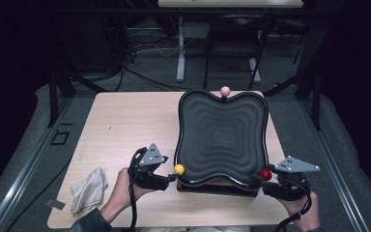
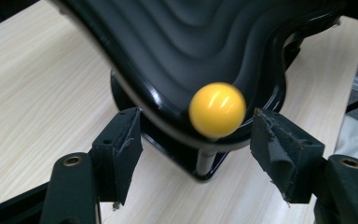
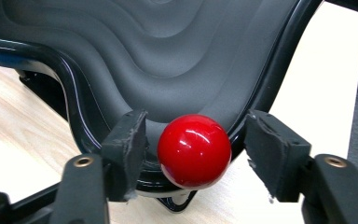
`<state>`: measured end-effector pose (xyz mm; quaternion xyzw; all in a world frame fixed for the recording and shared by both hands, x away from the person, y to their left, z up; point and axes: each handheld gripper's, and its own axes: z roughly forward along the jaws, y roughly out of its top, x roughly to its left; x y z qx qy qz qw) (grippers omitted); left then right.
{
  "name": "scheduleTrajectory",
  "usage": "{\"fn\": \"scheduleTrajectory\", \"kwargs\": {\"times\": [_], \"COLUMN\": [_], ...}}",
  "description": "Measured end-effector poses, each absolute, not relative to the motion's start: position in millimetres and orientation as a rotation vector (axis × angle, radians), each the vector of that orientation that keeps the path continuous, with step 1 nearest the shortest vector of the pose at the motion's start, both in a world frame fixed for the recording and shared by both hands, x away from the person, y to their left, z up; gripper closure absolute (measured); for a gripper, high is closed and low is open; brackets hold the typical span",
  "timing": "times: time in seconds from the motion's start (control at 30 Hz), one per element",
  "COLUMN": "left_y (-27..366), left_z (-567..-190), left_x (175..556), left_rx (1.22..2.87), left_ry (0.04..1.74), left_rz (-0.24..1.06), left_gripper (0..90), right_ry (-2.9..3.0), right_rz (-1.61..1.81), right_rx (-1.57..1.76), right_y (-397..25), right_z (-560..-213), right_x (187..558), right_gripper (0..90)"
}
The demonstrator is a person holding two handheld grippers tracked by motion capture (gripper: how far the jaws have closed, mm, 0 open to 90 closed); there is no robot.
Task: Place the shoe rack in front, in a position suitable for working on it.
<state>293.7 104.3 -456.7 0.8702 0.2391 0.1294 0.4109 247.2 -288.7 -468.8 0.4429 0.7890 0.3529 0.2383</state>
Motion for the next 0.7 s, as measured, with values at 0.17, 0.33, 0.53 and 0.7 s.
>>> {"fn": "scheduleTrajectory", "kwargs": {"times": [0.17, 0.33, 0.53, 0.7], "left_y": [97.5, 92.0, 93.1, 96.2], "left_z": [-459.9, -464.2, -467.5, -468.2], "left_x": [295.0, 297.0, 298.2, 300.0], "left_rx": [2.191, 2.202, 2.192, 2.187], "left_ry": [0.579, 0.549, 0.534, 0.547], "left_rz": [0.321, 0.304, 0.305, 0.311], "left_gripper": [48.5, 57.1, 59.6, 59.8], "right_ry": [2.155, 2.155, 2.134, 2.123], "right_rz": [0.965, 0.952, 0.967, 0.973], "right_rx": [1.186, 1.171, 1.167, 1.155], "right_y": [-286.9, -284.8, -285.7, -283.1], "right_z": [-467.9, -468.1, -469.9, -471.3], "right_x": [244.2, 243.8, 243.3, 245.3], "right_gripper": [51.5, 58.6, 59.8, 59.9]}}
